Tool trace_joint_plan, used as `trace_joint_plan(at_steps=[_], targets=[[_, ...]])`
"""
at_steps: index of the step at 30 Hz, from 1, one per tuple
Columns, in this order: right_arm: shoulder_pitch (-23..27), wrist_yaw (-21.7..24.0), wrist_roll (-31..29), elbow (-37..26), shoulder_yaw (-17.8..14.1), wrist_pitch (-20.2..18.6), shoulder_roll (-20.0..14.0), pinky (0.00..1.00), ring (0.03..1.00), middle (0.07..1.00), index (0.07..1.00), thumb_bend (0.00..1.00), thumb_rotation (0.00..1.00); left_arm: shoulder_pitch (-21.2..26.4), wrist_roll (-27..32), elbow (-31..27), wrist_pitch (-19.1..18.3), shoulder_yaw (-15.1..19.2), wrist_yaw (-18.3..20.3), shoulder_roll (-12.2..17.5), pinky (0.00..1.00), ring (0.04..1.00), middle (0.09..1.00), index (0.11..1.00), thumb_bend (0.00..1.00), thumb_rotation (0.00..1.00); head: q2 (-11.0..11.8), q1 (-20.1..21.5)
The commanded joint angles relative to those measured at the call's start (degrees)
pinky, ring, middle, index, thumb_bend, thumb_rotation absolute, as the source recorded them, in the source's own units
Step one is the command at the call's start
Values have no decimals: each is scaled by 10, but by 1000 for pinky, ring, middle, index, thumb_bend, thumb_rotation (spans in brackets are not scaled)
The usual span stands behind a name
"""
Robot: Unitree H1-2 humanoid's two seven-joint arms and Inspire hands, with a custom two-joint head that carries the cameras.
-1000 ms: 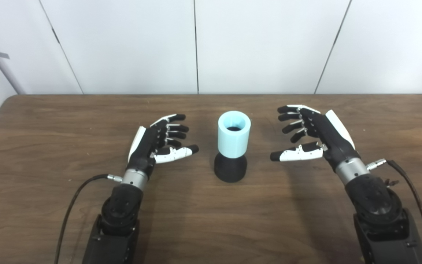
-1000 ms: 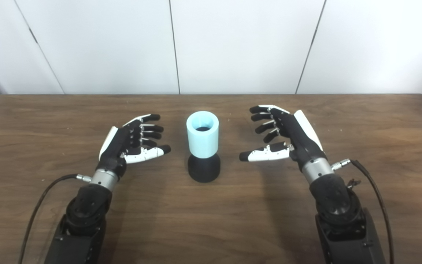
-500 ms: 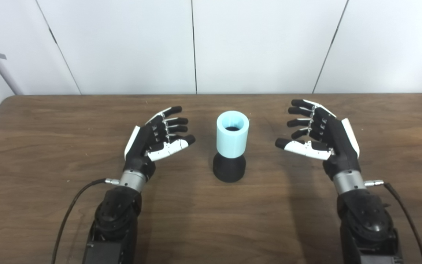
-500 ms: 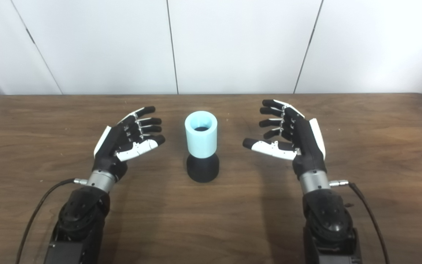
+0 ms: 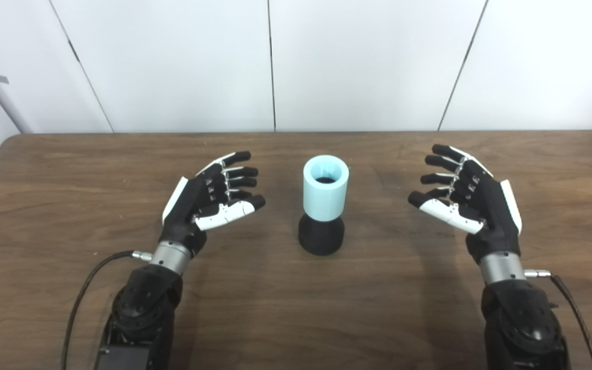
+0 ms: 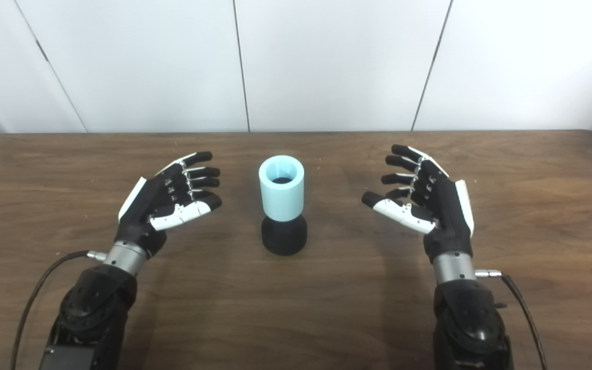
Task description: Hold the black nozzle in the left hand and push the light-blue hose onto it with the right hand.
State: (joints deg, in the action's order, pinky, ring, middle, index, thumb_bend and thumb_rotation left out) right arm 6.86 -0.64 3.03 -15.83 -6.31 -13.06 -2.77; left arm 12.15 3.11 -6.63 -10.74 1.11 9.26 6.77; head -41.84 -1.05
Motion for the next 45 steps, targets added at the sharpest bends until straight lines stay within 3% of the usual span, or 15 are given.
trace_joint_plan(at_steps=[1, 7, 45], targets=[[9, -1, -7, -22, -2, 21, -7, 477, 606, 726, 747, 696, 224, 8, -2, -21, 21, 2, -10, -1, 602, 686, 686, 723, 659, 167, 0, -1], [4, -2, -14, -32, -2, 9, -8, 492, 610, 726, 747, 704, 239, 6, -8, -17, 33, 1, -22, -7, 559, 659, 669, 711, 654, 154, 2, -3], [-2, 0, -14, -33, 5, 12, -13, 477, 629, 729, 750, 689, 187, 3, 2, -15, 37, -2, -13, -3, 554, 659, 669, 715, 659, 160, 4, -2]])
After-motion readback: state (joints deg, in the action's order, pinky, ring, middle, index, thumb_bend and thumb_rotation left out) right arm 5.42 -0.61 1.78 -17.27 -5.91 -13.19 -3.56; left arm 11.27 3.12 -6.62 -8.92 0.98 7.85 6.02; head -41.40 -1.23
